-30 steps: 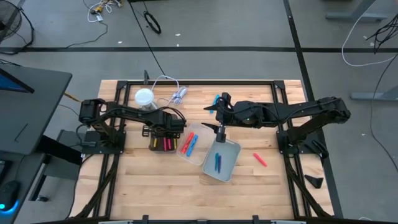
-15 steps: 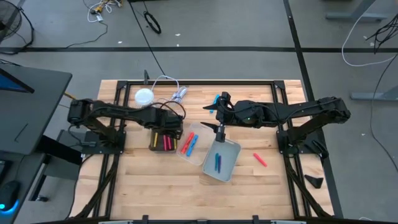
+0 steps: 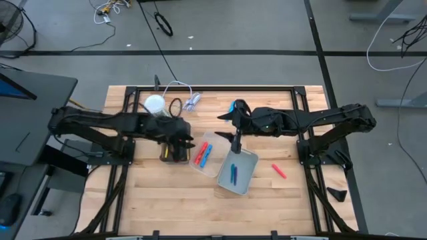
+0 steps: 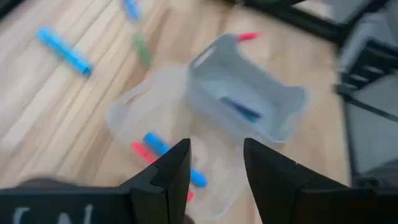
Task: Pick & Place Markers
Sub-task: Put the green pen into the gray bin
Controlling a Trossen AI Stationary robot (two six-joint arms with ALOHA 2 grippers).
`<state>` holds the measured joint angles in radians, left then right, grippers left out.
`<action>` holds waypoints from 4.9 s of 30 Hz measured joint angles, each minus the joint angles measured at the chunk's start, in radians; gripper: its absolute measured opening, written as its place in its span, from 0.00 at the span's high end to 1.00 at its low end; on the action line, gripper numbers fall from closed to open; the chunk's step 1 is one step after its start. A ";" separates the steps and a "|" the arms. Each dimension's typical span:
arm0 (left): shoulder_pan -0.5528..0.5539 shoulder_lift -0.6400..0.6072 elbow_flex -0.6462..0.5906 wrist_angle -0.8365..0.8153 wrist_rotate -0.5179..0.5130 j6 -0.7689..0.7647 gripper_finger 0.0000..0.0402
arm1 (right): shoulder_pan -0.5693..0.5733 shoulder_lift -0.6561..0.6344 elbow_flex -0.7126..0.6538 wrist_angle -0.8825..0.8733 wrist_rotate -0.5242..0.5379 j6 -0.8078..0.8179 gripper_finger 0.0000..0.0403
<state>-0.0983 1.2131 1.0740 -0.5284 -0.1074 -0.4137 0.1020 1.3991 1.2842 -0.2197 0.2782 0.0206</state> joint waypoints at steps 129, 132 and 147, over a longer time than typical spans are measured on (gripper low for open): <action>-0.156 -1.207 -1.066 0.603 -0.001 0.162 0.62 | -0.221 0.000 0.000 -0.869 -0.346 -0.571 0.32; -0.156 -1.207 -1.066 0.603 0.000 0.162 0.62 | -0.252 0.000 0.000 -0.888 -0.339 -0.617 0.32; -0.156 -1.207 -1.066 0.603 0.000 0.162 0.62 | -0.442 0.133 0.055 -0.935 -0.339 -0.667 0.32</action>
<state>-0.2546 0.0059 0.0082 0.0746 -0.1078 -0.2516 -0.3401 1.5323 1.3392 -1.1550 -0.0605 -0.6469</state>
